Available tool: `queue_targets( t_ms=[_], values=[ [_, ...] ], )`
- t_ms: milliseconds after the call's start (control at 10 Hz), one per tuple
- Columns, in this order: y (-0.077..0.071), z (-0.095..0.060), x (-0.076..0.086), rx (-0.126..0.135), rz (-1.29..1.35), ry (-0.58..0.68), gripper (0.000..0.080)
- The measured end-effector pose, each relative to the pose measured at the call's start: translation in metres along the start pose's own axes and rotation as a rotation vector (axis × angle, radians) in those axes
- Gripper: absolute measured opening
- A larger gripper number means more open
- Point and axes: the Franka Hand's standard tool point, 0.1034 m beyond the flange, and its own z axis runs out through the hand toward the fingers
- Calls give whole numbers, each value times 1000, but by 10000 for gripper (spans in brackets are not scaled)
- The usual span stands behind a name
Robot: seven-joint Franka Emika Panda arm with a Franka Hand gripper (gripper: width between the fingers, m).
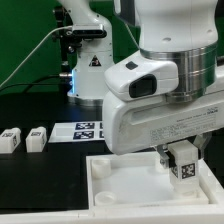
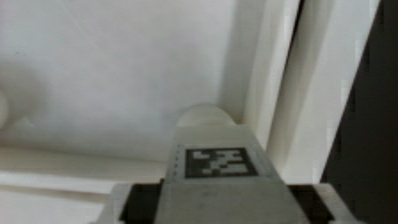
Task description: Assemble one leg
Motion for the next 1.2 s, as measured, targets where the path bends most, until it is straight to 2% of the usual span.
queue_targets(
  t_ms=[100, 400, 500, 700, 800, 1000, 1200],
  values=[
    [-1, 0, 0, 1, 34, 0, 289],
    [-10, 1, 6, 6, 390, 18, 289],
    [-10, 1, 8, 34, 527, 24, 289],
    [-7, 1, 9, 118, 913, 71, 291],
    [-10, 2, 8, 141, 1086, 93, 291],
    [-14, 3, 8, 158, 1319, 90, 291],
    [-15, 3, 9, 200, 1517, 70, 291]
  ],
)
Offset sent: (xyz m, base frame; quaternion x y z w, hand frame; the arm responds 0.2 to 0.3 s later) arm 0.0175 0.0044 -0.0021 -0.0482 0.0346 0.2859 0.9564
